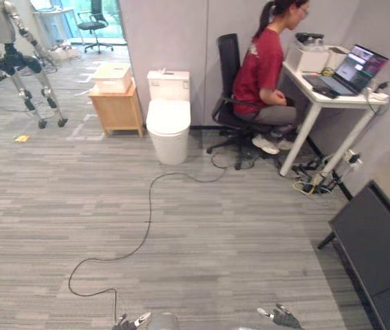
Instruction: Organize washtable
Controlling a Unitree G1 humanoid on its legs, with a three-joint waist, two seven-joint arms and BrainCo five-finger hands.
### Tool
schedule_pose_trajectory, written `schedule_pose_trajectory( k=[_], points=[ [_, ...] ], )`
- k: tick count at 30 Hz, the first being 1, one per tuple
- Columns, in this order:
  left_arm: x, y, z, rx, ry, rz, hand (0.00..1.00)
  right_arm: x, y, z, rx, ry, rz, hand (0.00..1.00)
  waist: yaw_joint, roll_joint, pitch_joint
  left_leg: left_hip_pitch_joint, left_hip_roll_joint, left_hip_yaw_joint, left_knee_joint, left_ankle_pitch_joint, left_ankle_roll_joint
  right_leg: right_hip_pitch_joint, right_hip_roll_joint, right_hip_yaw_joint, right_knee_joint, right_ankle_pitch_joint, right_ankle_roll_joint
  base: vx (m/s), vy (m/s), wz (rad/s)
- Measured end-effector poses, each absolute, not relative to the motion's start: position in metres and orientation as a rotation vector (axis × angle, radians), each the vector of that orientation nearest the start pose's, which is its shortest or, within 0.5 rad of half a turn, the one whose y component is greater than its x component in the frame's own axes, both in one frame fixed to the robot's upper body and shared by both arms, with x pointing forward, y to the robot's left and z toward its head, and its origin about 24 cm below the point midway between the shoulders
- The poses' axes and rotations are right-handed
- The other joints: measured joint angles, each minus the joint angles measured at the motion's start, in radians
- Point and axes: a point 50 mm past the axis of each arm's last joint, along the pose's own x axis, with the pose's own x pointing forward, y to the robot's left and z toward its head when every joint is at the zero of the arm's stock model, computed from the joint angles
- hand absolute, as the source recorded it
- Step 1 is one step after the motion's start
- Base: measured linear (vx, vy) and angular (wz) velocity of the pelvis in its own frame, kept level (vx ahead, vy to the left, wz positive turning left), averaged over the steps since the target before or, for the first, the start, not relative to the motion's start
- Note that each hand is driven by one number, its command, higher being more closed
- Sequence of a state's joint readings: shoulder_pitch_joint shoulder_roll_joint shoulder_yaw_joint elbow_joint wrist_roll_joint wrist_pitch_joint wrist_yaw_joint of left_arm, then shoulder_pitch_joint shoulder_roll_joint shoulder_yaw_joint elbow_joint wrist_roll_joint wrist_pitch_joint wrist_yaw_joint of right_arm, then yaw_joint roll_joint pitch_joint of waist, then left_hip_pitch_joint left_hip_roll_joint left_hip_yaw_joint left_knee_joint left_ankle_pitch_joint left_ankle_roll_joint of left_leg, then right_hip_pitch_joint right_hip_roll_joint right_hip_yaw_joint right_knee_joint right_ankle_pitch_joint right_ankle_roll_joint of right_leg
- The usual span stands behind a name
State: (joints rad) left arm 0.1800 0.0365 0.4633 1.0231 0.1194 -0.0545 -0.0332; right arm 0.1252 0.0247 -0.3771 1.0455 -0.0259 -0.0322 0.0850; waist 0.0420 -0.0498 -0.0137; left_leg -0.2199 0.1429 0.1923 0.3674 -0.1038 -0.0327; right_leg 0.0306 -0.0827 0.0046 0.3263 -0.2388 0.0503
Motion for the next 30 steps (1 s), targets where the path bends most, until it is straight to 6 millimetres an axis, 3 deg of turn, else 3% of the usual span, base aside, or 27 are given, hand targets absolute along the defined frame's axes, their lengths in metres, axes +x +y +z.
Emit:
schedule_pose_trajectory(
  k=[1,3,6,7,12,15,20,23,25,28,30],
  points=[
    [0.047,0.229,-0.162,-0.072,1.140,0.404,0.00,0.071,-0.177,-0.168,0.260,1.119,-0.283,0.00,-0.004,-0.026,-0.018,0.034,-0.041,-0.006,-0.086,0.018,0.009,-0.001,-0.026,0.003,-0.017,0.009,-0.013,0.23,0.213,0.21],
    [0.048,0.233,-0.162,-0.022,1.164,0.351,0.00,0.070,-0.167,-0.170,0.290,1.132,-0.272,0.00,-0.015,-0.042,-0.032,0.069,-0.083,-0.025,-0.212,0.075,0.017,0.002,-0.032,0.027,-0.078,0.033,-0.033,0.15,0.136,0.26],
    [0.043,0.230,-0.165,-0.008,1.194,0.325,0.00,0.070,-0.172,-0.170,0.289,1.137,-0.288,0.00,-0.028,-0.035,-0.032,0.137,-0.111,-0.028,-0.373,0.156,0.026,0.017,-0.039,0.040,-0.122,0.075,-0.008,0.06,0.067,0.09],
    [0.036,0.227,-0.167,0.100,1.253,0.197,0.00,0.056,-0.197,-0.173,0.183,1.217,-0.273,0.00,-0.080,-0.029,0.051,0.202,-0.122,-0.107,-0.471,0.181,-0.008,0.067,-0.006,0.051,-0.173,0.043,0.026,-0.04,-0.013,-0.03],
    [0.037,0.225,-0.168,0.094,1.251,0.193,0.00,0.054,-0.201,-0.172,0.174,1.218,-0.278,0.00,-0.080,-0.013,0.048,0.183,-0.109,-0.106,-0.471,0.174,-0.013,0.043,-0.003,0.053,-0.170,0.043,0.026,-0.13,-0.029,-0.07],
    [0.042,0.225,-0.167,0.090,1.226,0.221,0.00,0.055,-0.202,-0.171,0.155,1.204,-0.293,0.00,-0.077,-0.008,0.049,0.125,-0.104,-0.087,-0.470,0.178,-0.018,-0.022,-0.007,0.051,-0.169,0.043,0.026,-0.21,-0.007,-0.07],
    [0.052,0.227,-0.163,0.014,1.157,0.334,0.00,0.058,-0.199,-0.168,0.133,1.163,-0.307,0.00,-0.048,-0.015,0.083,0.104,-0.079,0.024,-0.463,0.178,-0.017,-0.038,-0.022,0.014,-0.172,0.031,0.028,-0.08,0.012,0.10],
    [0.063,0.231,-0.160,-0.011,1.106,0.391,0.00,0.062,-0.196,-0.168,0.107,1.156,-0.285,0.00,-0.019,-0.037,0.098,0.062,-0.076,0.062,-0.450,0.178,-0.017,-0.070,-0.028,-0.011,-0.171,0.031,0.028,0.03,0.030,0.15],
    [0.065,0.232,-0.159,-0.020,1.094,0.415,0.00,0.069,-0.195,-0.166,0.106,1.135,-0.279,0.00,-0.017,-0.039,0.114,0.027,-0.074,0.062,-0.389,0.178,-0.017,-0.067,-0.041,-0.032,-0.168,0.026,0.034,0.10,0.040,0.21],
    [0.069,0.231,-0.158,-0.030,1.074,0.421,0.00,0.079,-0.195,-0.164,0.104,1.099,-0.274,0.00,0.002,-0.042,0.118,-0.009,-0.081,0.063,-0.301,0.138,0.002,-0.065,-0.060,-0.041,-0.158,0.030,0.056,0.14,0.035,0.02],
    [0.076,0.227,-0.157,-0.046,1.056,0.416,0.00,0.093,-0.194,-0.161,0.102,1.065,-0.266,0.00,0.013,-0.019,0.133,-0.085,-0.047,0.062,-0.122,0.042,0.007,-0.067,-0.048,-0.067,-0.146,0.044,0.079,0.12,0.025,-0.13]
  ],
)
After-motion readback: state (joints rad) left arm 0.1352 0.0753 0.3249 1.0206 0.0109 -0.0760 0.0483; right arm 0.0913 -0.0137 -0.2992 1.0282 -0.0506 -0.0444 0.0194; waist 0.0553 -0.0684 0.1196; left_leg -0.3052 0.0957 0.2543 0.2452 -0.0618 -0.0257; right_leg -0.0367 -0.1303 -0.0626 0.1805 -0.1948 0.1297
